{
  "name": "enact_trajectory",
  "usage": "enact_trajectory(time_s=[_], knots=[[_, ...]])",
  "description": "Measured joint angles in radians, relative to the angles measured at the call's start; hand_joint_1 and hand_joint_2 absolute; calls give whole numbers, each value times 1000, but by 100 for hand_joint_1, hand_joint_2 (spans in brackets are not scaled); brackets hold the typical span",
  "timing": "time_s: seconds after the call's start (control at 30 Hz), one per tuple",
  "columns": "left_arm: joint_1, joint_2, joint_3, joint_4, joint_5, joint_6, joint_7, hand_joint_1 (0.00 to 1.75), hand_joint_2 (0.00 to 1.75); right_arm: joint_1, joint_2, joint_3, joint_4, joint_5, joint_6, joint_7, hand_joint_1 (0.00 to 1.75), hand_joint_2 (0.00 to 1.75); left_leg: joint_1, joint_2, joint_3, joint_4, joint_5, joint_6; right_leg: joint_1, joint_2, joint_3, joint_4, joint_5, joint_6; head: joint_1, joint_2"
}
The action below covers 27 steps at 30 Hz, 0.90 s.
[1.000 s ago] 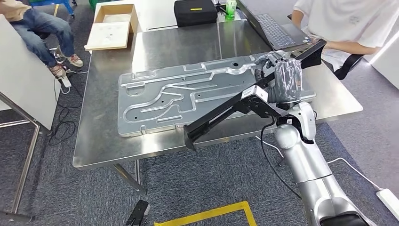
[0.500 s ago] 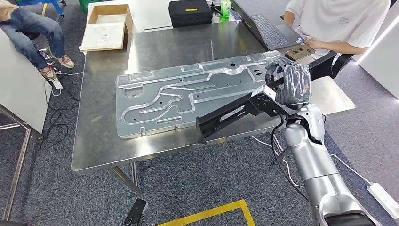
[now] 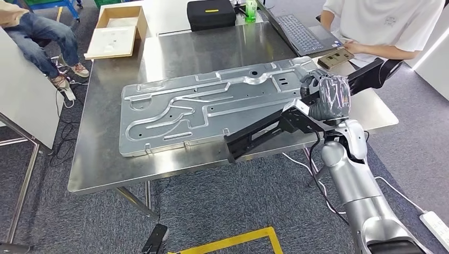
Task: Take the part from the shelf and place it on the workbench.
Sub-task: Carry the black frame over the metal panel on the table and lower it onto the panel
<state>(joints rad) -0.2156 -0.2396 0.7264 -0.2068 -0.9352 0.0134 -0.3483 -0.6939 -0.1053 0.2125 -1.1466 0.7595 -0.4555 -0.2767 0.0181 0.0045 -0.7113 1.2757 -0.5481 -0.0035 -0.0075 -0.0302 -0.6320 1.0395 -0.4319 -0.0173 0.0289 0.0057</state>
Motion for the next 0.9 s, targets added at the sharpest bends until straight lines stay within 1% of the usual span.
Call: enact_trajectory(time_s=[0.03,0.07,0.1,0.13,0.17,0.23,0.27,0.3,0.33,0.37,0.4,0.43,0.47,0.5,0.53,0.57,0.6,0.63,0.67,0.73,0.77,0.8,0.83,0.9], knots=[[0,0,0,0,0,0,0,0,175,0,0,0,0,0,0,0,175,175,-5,8,31,-67,39,10,4,-6,4,0,-3,-1,0,0],[-1,0,0,0,0,0,-1,0,175,0,0,0,0,0,0,0,175,175,-13,25,63,-138,69,22,8,-13,8,1,-5,-1,0,0],[-3,0,0,0,0,0,-1,0,175,0,0,0,0,0,1,0,175,175,-20,40,90,-194,90,30,11,-19,10,1,-8,1,0,0],[-5,0,0,0,0,0,-2,0,175,0,-1,0,0,0,1,0,175,175,-26,50,104,-228,98,36,13,-26,11,1,-9,4,1,0],[-6,0,0,0,0,0,-2,0,175,0,-1,0,0,0,2,1,175,175,-29,53,107,-240,97,39,14,-34,11,1,-10,8,1,0],[-5,0,0,0,0,0,-3,0,175,1,-2,0,0,0,5,1,175,175,-26,35,108,-250,105,43,11,-46,12,1,-11,17,0,0],[-4,-1,0,0,0,0,-3,0,175,1,-2,0,-1,0,5,1,175,175,-22,25,111,-257,110,46,9,-37,10,9,-20,22,0,0],[-5,-1,0,0,1,0,-3,0,175,1,-2,0,-1,0,5,1,175,175,-18,17,114,-264,116,49,7,-21,0,34,-38,28,1,0],[-6,-1,0,0,1,0,-3,0,175,1,-4,0,-2,0,5,1,175,175,-14,8,116,-270,120,52,4,-1,-19,79,-66,33,1,0],[-6,-1,0,0,1,0,-3,0,175,3,-6,0,-2,0,5,1,175,175,-13,0,116,-271,122,53,1,16,-47,140,-97,37,1,0],[-6,-1,0,0,1,0,-3,0,175,6,-8,0,-2,0,5,1,175,175,-13,-8,115,-270,122,54,-3,24,-79,205,-123,41,1,0],[-4,-1,0,0,1,0,-2,0,175,9,-9,0,-1,-1,5,1,175,175,-12,-15,115,-269,122,54,-6,26,-104,251,-133,44,1,0],[-2,-2,0,0,1,-1,-2,0,175,13,-10,0,-1,-2,4,2,175,175,-11,-22,115,-267,120,52,-10,26,-115,265,-124,48,1,0],[-1,-2,0,0,1,-1,-2,0,175,15,-11,0,-1,-4,4,1,175,175,-10,-28,115,-263,118,49,-13,26,-107,240,-96,51,1,0],[-1,-2,0,0,1,-1,-2,0,175,16,-11,-1,-2,-8,3,0,175,175,-7,-32,116,-258,114,44,-17,26,-83,181,-56,54,1,0],[-1,-2,0,0,1,-1,-2,0,175,15,-11,-1,-2,-12,2,-1,175,175,-6,-36,115,-253,109,38,-19,29,-53,117,-27,56,1,0],[-2,-2,0,0,1,-1,-2,0,175,15,-11,-1,-3,-16,2,-2,175,175,-7,-39,113,-247,105,32,-19,31,-29,61,-7,56,1,0],[-2,-2,0,0,1,-2,-2,0,175,16,-11,-1,-3,-20,1,-3,175,175,-7,-41,110,-243,102,27,-18,34,-14,26,1,54,1,0],[-2,-2,0,0,1,-2,-2,0,175,18,-10,-1,-3,-22,1,-4,175,175,-9,-42,108,-243,101,22,-15,36,-10,16,-3,49,1,0],[-2,-2,0,0,1,-2,-2,0,175,21,-10,-2,-3,-23,0,-6,175,175,-9,-42,107,-245,100,12,-14,35,-11,12,-2,35,1,0],[-2,-2,0,0,1,-2,-2,0,175,21,-10,-2,-4,-22,0,-8,175,175,-8,-37,104,-238,92,7,-15,34,-10,10,-1,27,1,0],[-2,-2,0,0,1,-2,-2,0,175,21,-10,-2,-6,-22,0,-10,175,175,-7,-31,96,-216,76,3,-15,32,-7,7,-1,20,0,0],[-3,-2,0,0,1,-2,-2,0,175,20,-10,-2,-7,-21,0,-11,175,175,-7,-24,78,-173,50,0,-16,30,-5,5,0,13,0,0],[-2,-2,0,0,1,-2,-2,0,175,21,-10,-2,-8,-19,0,-14,175,175,-6,-15,18,-38,-14,-3,-12,27,-4,5,-2,5,0,0]])
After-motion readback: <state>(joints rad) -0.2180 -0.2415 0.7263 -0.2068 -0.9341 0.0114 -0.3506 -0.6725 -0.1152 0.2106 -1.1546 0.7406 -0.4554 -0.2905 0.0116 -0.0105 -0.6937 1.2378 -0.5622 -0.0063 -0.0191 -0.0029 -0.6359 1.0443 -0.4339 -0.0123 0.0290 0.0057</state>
